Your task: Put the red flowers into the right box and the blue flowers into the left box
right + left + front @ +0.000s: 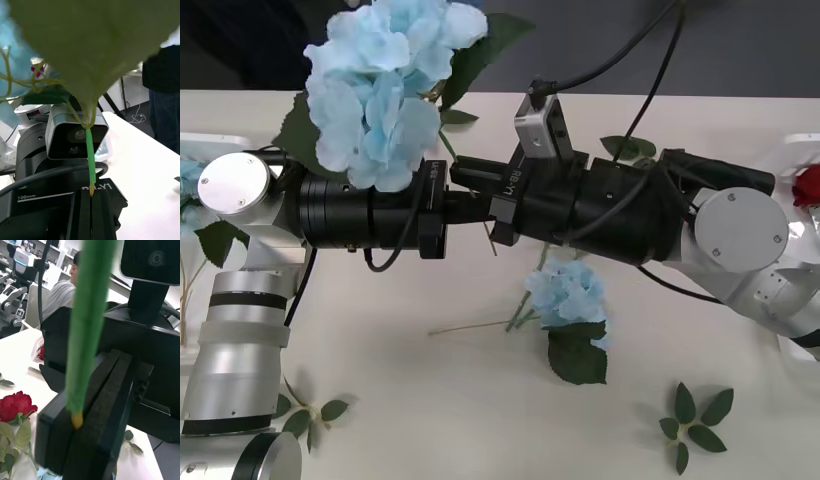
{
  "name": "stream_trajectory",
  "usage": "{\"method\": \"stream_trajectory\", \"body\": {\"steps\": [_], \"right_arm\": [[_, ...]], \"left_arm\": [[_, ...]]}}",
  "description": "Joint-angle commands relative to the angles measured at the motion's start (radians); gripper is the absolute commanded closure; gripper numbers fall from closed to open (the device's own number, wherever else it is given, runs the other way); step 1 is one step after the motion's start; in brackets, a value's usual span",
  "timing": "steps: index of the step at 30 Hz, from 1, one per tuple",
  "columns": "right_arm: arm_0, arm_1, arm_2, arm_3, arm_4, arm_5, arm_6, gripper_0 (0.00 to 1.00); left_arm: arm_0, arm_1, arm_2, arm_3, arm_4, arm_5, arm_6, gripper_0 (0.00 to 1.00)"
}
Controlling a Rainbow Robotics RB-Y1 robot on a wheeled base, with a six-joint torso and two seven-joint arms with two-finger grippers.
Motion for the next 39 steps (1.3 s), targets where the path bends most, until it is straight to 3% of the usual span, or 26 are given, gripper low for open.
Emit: {"method": "stream_trajectory", "body": {"steps": [1, 7, 8, 10, 11, 29, 34, 39], "right_arm": [[-0.035, 0.019, 0.009, -0.009, 0.006, -0.01, 0.039, 1.0], [-0.034, 0.022, 0.012, -0.009, 0.0, -0.013, 0.032, 1.0], [-0.034, 0.023, 0.014, -0.009, 0.0, -0.023, 0.038, 0.75], [-0.034, 0.022, 0.018, -0.009, -0.01, -0.031, 0.041, 0.16], [-0.034, 0.022, 0.018, -0.009, -0.01, -0.031, 0.042, 0.0], [-0.017, -0.018, 0.018, -0.04, -0.052, -0.091, 0.047, 0.0], [0.048, -0.089, -0.011, -0.132, -0.088, -0.115, 0.044, 0.0], [0.175, -0.194, -0.114, -0.261, -0.151, -0.115, 0.038, 0.0]], "left_arm": [[0.008, -0.002, -0.012, -0.017, 0.008, -0.002, -0.013, 1.0], [0.015, -0.004, -0.01, -0.017, 0.019, -0.002, -0.013, 1.0], [0.015, -0.002, -0.009, -0.018, 0.021, -0.002, -0.013, 1.0], [0.017, -0.002, -0.006, -0.017, 0.022, -0.002, -0.013, 1.0], [0.017, -0.004, -0.001, -0.018, 0.022, -0.002, -0.013, 1.0], [0.023, 0.042, 0.071, -0.018, 0.054, 0.004, 0.001, 1.0], [0.035, 0.085, 0.117, -0.018, 0.07, 0.001, 0.023, 1.0], [0.08, 0.154, 0.151, -0.034, 0.11, -0.043, 0.044, 1.0]]}}
